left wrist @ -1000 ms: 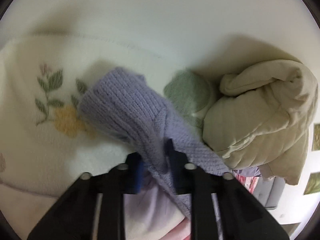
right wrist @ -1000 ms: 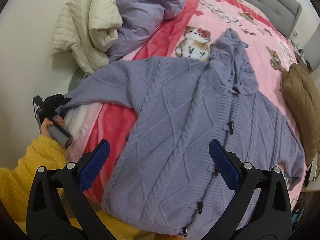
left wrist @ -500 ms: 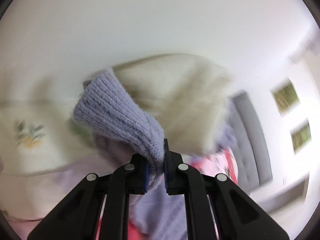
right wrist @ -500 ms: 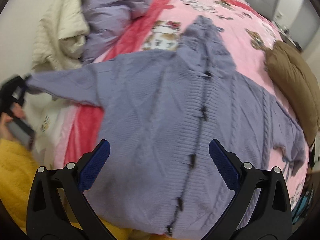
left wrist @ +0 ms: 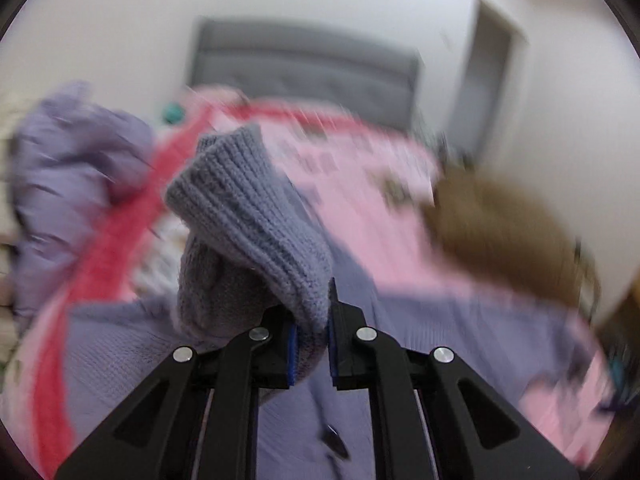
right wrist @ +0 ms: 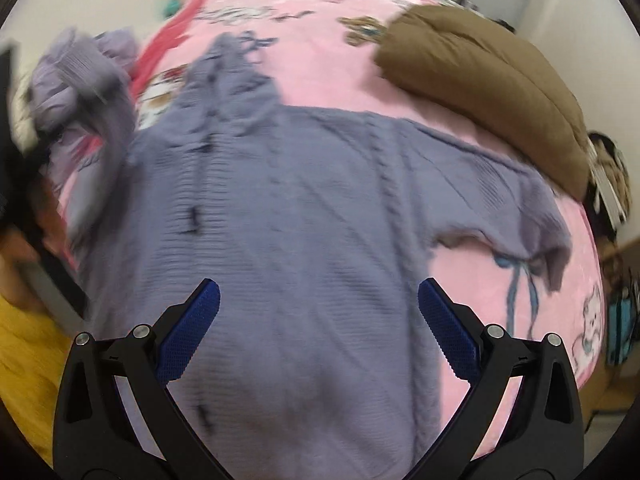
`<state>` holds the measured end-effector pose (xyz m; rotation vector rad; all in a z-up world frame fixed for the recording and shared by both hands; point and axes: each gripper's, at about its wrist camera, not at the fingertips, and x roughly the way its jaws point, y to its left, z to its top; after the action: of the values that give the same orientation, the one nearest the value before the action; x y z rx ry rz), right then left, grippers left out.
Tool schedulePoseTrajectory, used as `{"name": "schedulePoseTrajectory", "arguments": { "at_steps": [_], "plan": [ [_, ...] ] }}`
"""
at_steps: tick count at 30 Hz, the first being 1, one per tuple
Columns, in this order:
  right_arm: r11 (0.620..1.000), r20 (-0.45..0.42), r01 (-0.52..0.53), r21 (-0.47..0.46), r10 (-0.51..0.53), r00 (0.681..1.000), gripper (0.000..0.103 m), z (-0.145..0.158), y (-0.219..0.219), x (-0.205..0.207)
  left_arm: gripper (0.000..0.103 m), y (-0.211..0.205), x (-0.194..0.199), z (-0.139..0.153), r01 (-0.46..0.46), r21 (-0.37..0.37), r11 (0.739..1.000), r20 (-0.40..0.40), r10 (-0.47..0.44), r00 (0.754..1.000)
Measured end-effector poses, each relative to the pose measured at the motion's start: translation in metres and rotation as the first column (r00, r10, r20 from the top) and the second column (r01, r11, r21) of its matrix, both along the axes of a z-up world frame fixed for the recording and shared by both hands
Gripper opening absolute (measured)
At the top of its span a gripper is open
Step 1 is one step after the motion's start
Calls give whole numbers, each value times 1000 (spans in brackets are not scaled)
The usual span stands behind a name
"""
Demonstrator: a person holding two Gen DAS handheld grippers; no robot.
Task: Fold large clothes
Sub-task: 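Lift the sleeve with the left tool and lay it across the cardigan body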
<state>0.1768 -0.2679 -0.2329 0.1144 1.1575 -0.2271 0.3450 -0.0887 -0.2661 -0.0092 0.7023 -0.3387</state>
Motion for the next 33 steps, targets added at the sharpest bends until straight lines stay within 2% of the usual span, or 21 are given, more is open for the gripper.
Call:
{"name": "schedulePoseTrajectory", "arguments": {
  "at_steps": [2, 4, 6, 8, 10, 11, 12, 14, 16, 18, 19, 22, 25, 26, 28, 30, 33],
  "plan": [
    [999, -12, 35, 0, -35, 999, 95, -12, -19, -5, 11, -45, -5, -48, 61, 124, 990, -56, -55, 997],
    [998, -14, 60, 21, -60, 998, 95, -22, -31, -8, 11, -77, -15, -81, 100, 244, 965, -77, -83, 994],
    [997, -21, 67, 31, -67, 998, 95, -32, -39, -7, 11, -82, -24, -109, 113, 304, 946, -86, -91, 992],
    [997, -19, 67, 33, -66, 998, 95, -38, -43, -8, 13, -71, -35, -115, 118, 343, 932, -67, -101, 993],
    [997, -10, 62, 37, -61, 998, 95, -40, -44, -5, 30, -61, -45, -108, 148, 326, 934, -49, -140, 989],
    [997, -4, 56, 48, -56, 998, 95, -41, -45, -2, 53, -57, -49, -106, 185, 297, 937, -57, -176, 983],
    [997, 0, 55, 57, -55, 999, 95, -41, -45, 1, 69, -57, -54, -107, 227, 277, 934, -69, -217, 974],
    [995, 16, 43, 94, -44, 999, 95, -40, -47, 9, 71, -59, -69, -98, 261, 300, 918, -43, -260, 965],
    [992, 35, 11, 126, -15, 999, 95, -38, -46, 23, 75, -48, -81, -90, 262, 364, 894, -6, -279, 960],
    [985, 60, -80, 150, 72, 996, 95, -36, -36, 47, 79, -25, -89, -82, 241, 411, 879, 11, -269, 963],
    [975, 78, -159, 153, 148, 986, 95, -34, -27, 64, 80, -9, -93, -80, 225, 431, 874, 5, -252, 968],
    [930, 107, -350, 116, 338, 935, 95, -31, 6, 106, 80, 44, -97, -75, 155, 478, 865, -32, -159, 987],
    [841, 135, -535, 74, 523, 841, 95, -32, 51, 149, 80, 103, -96, -79, 67, 516, 854, -79, -31, 996],
    [804, 143, -591, 65, 578, 803, 95, -33, 66, 165, 80, 120, -95, -82, 44, 521, 852, -96, 7, 995],
    [752, 150, -658, 42, 646, 748, 95, -39, 90, 189, 80, 147, -93, -89, 2, 527, 850, -125, 76, 989],
    [708, 134, -705, 40, 695, 706, 95, -46, 111, 212, 80, 167, -94, -92, -34, 500, 865, -145, 122, 982],
    [641, 116, -757, 124, 748, 653, 95, -53, 140, 241, 79, 189, -96, -101, -74, 424, 903, -188, 168, 968]
  ]
}}
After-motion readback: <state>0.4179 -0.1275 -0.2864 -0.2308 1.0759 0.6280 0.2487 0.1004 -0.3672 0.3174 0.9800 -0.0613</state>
